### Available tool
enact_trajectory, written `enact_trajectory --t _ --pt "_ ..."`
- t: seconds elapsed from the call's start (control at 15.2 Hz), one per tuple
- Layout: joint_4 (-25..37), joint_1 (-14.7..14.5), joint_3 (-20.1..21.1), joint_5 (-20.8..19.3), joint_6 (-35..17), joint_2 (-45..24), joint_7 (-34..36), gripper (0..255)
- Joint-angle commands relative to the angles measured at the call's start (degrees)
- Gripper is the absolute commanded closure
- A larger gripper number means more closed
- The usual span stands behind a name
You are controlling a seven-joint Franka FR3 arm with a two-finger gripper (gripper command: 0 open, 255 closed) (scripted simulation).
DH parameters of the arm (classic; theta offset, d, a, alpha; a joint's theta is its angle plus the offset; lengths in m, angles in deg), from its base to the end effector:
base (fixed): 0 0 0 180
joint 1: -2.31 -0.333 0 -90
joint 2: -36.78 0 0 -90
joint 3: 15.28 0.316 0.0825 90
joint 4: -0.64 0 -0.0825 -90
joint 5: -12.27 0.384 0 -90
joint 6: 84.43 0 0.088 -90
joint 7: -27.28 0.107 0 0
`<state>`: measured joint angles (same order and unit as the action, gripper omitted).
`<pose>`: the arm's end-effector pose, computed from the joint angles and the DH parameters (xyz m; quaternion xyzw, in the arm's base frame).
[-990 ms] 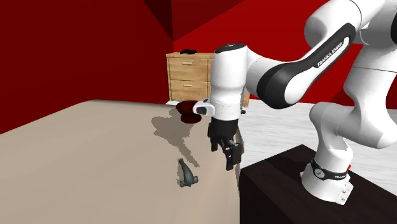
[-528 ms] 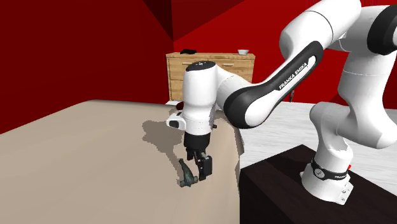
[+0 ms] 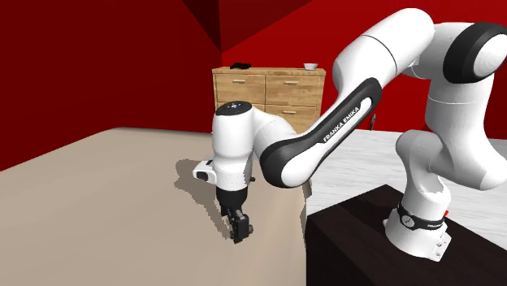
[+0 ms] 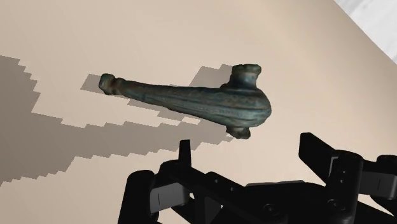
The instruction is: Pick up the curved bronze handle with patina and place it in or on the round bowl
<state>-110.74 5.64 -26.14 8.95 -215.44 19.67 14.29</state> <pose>0.5985 -0.1473 0.3365 0.9984 0.0128 0.0118 0.0542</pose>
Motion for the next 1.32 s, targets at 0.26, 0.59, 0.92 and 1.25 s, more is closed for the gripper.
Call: enact_trajectory --t 0.26,0.59,0.92,1.25 --pt "-0.6 0.3 0.1 0.4 -3.0 -2.3 -0.2 0" --pt "-0.6 0.3 0.1 0.4 -3.0 -2.3 -0.2 0" --pt "-0.6 0.3 0.1 0.4 -2.9 -2.3 -0.2 255" --pt "-0.6 0.3 0.1 0.4 -2.9 -2.3 -0.2 255"
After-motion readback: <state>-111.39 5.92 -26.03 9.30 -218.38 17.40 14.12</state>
